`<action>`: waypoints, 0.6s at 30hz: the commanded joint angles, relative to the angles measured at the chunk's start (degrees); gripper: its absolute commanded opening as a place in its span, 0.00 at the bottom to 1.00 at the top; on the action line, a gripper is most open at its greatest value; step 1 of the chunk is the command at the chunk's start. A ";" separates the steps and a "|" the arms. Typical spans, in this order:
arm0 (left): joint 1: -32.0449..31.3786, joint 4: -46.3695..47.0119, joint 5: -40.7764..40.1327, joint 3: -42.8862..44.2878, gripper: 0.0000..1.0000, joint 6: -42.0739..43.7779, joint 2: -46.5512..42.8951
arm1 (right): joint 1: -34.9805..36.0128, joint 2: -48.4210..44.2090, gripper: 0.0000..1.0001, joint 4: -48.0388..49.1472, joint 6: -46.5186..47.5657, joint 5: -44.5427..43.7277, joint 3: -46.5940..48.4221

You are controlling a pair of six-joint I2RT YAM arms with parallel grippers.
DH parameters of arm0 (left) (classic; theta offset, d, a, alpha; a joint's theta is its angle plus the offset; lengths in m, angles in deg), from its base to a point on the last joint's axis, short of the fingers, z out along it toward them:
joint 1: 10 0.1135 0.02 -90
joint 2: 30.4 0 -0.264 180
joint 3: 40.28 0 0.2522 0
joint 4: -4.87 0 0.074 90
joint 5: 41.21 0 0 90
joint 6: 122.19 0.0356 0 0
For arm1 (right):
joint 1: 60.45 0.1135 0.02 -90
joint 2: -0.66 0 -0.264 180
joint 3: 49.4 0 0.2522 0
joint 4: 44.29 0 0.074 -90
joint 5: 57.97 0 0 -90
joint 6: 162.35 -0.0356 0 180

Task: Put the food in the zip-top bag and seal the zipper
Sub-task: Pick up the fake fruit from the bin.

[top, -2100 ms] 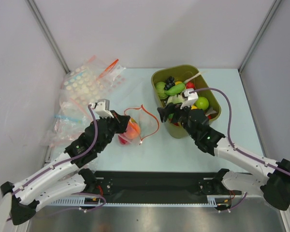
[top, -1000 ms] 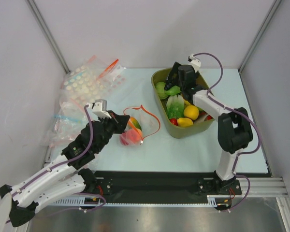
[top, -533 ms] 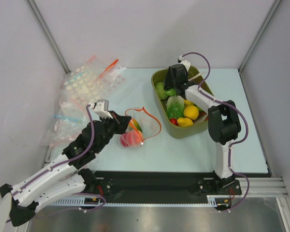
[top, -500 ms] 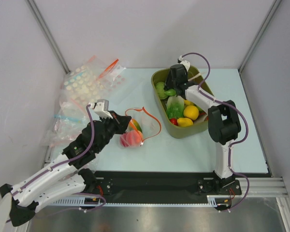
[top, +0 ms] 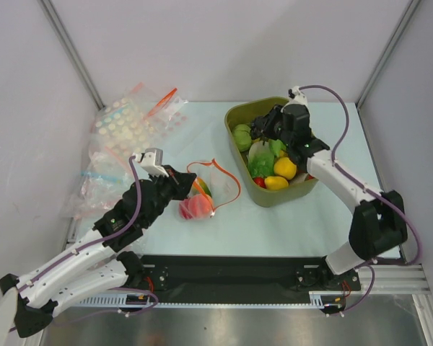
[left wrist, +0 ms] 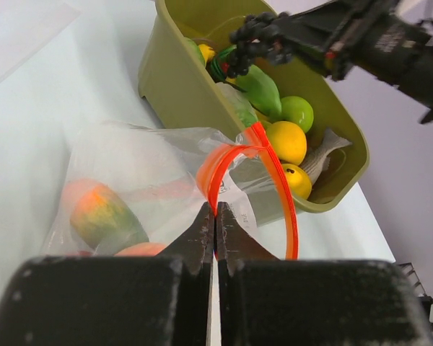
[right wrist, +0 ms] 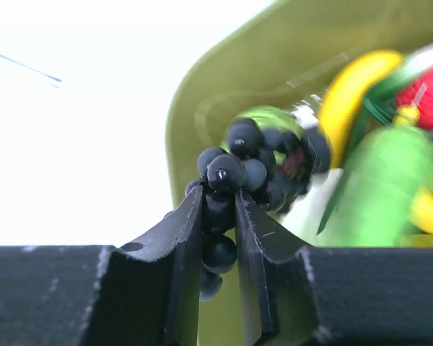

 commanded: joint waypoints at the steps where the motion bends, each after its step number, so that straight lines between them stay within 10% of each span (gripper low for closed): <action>1: -0.18 3.11 0.23 0.46 0.00 0.24 0.23 | 0.38 -7.83 0.20 6.62 -1.11 3.23 -3.34; 18: -0.18 3.02 0.41 1.17 0.00 0.85 3.22 | 11.80 -37.64 0.19 15.93 10.65 15.97 -22.32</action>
